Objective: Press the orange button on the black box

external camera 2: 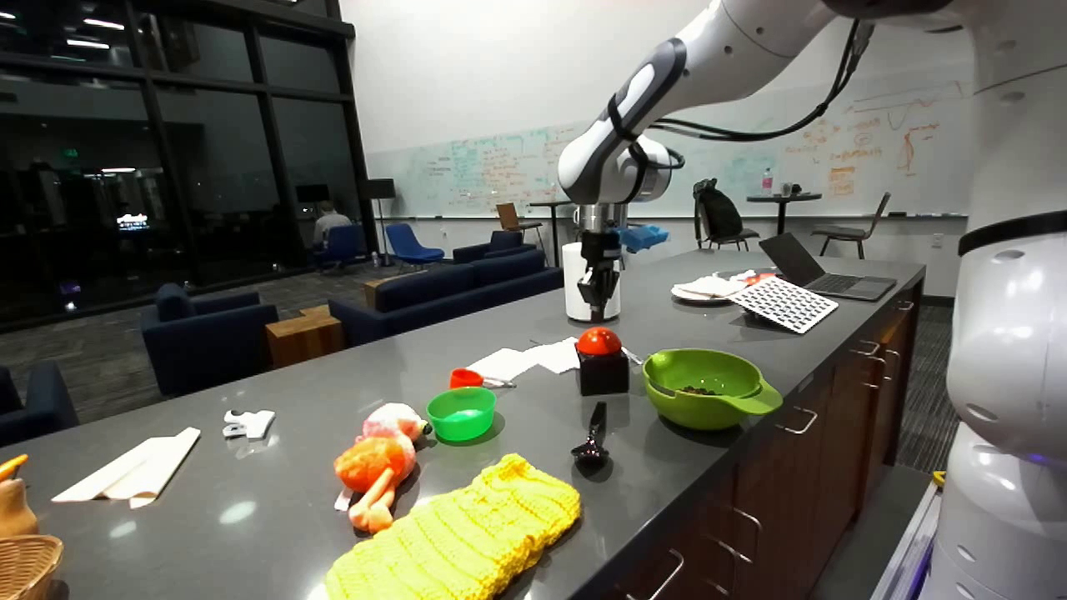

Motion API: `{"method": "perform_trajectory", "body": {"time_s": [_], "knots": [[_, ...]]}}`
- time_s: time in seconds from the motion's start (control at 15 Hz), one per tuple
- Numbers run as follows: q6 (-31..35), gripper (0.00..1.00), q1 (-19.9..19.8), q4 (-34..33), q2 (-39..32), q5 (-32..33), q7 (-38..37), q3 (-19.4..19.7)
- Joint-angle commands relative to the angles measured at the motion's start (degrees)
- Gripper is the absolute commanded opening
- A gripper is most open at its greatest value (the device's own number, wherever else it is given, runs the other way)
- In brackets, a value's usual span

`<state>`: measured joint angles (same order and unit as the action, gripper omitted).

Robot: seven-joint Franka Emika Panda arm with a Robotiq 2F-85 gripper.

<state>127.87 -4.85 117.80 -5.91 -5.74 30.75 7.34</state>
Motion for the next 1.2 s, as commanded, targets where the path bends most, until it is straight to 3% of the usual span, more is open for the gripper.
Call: {"method": "perform_trajectory", "body": {"time_s": [0.0, 0.67, 1.13], "knots": [[-1.9, 0.00, -1.1, -1.3, -0.3, 0.4, -1.5, -1.0], [-7.4, 0.00, -1.0, -2.4, -0.3, 0.3, -5.4, -1.0], [-7.3, 0.00, -0.9, -3.0, -0.3, 0.2, -6.1, -1.1]]}}
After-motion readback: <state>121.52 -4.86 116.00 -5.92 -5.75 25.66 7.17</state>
